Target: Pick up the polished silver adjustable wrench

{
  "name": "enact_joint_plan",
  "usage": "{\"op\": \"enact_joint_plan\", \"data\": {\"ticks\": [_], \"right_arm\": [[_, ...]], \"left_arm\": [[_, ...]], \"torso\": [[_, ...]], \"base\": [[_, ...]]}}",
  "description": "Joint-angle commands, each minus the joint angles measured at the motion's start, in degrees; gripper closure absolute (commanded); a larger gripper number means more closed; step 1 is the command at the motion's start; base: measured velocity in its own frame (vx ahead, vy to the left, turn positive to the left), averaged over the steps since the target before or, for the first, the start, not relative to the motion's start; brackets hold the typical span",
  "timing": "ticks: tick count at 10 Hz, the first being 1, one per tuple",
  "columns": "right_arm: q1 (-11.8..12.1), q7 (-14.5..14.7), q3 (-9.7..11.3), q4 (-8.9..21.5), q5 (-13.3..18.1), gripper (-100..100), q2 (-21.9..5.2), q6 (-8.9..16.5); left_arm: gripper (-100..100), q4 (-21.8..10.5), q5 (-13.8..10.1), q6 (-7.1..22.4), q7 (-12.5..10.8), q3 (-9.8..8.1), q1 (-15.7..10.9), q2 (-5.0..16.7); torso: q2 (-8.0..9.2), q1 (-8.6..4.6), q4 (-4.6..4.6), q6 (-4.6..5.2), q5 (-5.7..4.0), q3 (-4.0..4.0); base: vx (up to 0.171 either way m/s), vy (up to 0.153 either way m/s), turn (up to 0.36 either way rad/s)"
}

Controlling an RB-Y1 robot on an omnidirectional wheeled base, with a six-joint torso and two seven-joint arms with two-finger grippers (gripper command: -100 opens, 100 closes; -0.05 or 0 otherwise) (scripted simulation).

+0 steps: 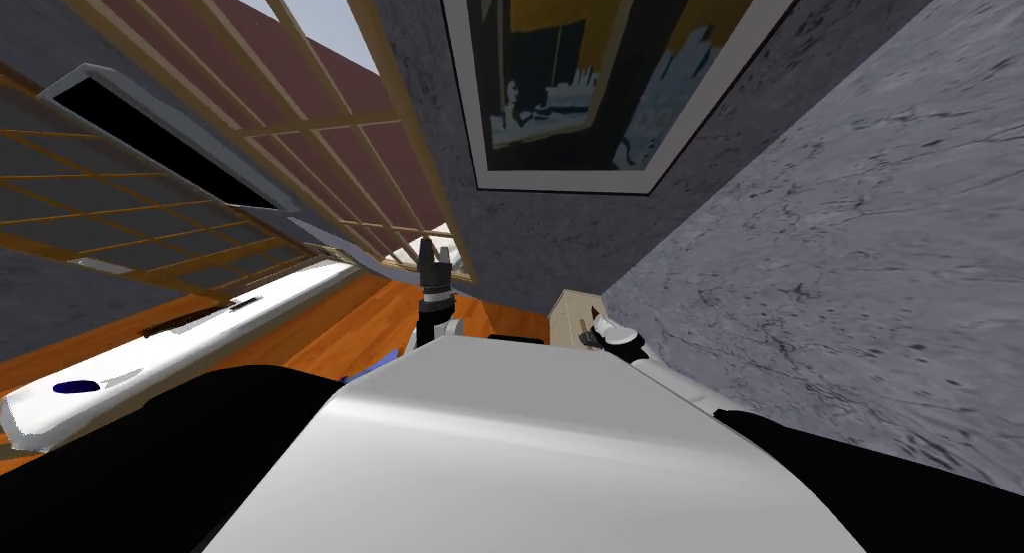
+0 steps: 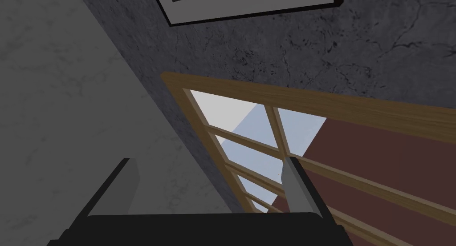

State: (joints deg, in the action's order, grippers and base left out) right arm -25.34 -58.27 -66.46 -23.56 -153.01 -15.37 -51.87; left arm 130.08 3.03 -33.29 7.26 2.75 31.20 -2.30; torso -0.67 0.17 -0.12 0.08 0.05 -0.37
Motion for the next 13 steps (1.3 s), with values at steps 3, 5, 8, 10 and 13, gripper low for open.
{"op": "enact_joint_plan", "data": {"ticks": [3,5,8,10,13], "right_arm": [[-1.45,3.99,1.78,-1.12,0.74,100,1.46,-1.02],[-2.11,5.74,2.62,-1.85,1.11,100,2.11,-1.42],[-3.42,8.98,4.29,-2.53,1.86,100,3.43,-2.23],[-4.07,11.00,5.12,-3.00,2.23,100,4.08,-2.63],[-4.35,11.65,5.58,-3.31,2.51,0,4.53,-2.78]], "left_arm": [[0,0.00,0.00,0.00,0.00,0.00,0.00,0.00],[0,0.00,0.00,0.00,0.00,-0.01,0.01,0.00],[0,0.00,0.00,0.00,0.00,-0.01,0.00,0.00],[0,0.00,0.00,0.00,0.00,0.00,0.00,0.00],[0,0.00,0.00,0.00,0.00,0.00,-0.02,0.01]], "torso": [[0.12,-0.11,0.01,0.03,-0.03,0.06],[-0.07,0.03,0.00,0.09,0.00,-0.03],[0.23,-0.18,0.03,0.11,-0.06,0.12],[0.06,-0.07,-0.01,0.03,-0.07,0.03],[0.09,-0.18,0.00,-0.05,-0.11,0.04]], "base": [[0.081,0.033,-0.284],[0.122,0.065,-0.392],[0.057,0.045,-0.246],[0.091,0.074,-0.345],[0.059,0.049,-0.189]]}}
